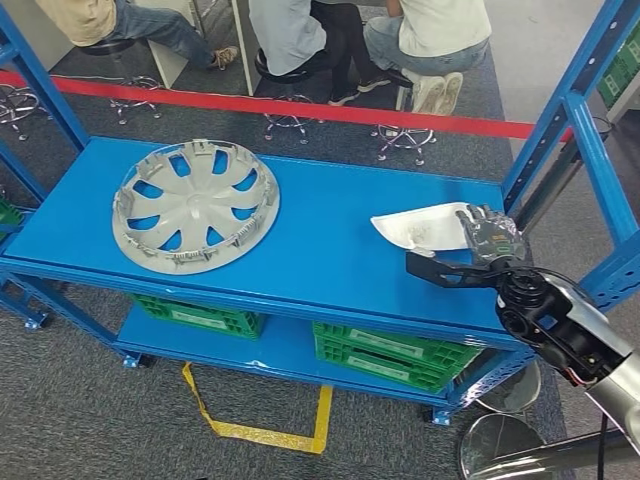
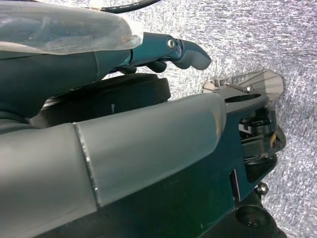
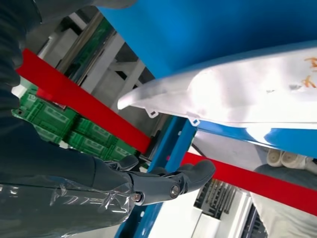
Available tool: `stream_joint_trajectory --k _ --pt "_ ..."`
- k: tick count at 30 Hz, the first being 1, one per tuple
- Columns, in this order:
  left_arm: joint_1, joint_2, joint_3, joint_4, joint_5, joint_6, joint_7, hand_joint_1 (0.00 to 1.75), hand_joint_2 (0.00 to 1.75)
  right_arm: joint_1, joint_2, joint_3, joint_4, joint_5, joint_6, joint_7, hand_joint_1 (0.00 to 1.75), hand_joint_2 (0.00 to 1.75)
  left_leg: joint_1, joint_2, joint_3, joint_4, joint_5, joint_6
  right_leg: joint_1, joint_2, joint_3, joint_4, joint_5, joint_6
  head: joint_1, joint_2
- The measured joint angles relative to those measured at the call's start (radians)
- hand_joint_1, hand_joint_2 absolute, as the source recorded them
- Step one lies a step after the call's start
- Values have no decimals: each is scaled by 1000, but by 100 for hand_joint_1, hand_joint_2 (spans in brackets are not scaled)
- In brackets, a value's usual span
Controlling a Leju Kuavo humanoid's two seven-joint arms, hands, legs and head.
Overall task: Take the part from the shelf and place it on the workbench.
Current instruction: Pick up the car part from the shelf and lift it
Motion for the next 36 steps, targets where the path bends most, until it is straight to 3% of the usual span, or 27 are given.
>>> stream_joint_trajectory --k 12,17,23,36 --pt "-1 0 0 0 -14 2 -2 0 0 39 -6 -47 -29 -88 -16 -62 0 175 0 0 0 0 0 0 0 0 0 0 0 0 0 0" --pt "-2 -1 0 0 -15 7 0 0 0 38 -6 -54 -26 -150 -50 -129 0 175 0 0 0 0 0 0 0 0 1 0 0 0 0 0" --pt "-4 -3 0 0 -21 8 5 0 0 4 3 -46 24 -220 -97 -201 0 175 0 -1 0 0 0 0 0 -1 1 0 0 0 0 0" --pt "-8 -6 0 0 -32 9 16 0 0 -55 25 -24 129 -235 -107 -254 0 175 0 -2 -1 0 0 0 0 -2 1 0 0 0 0 0"
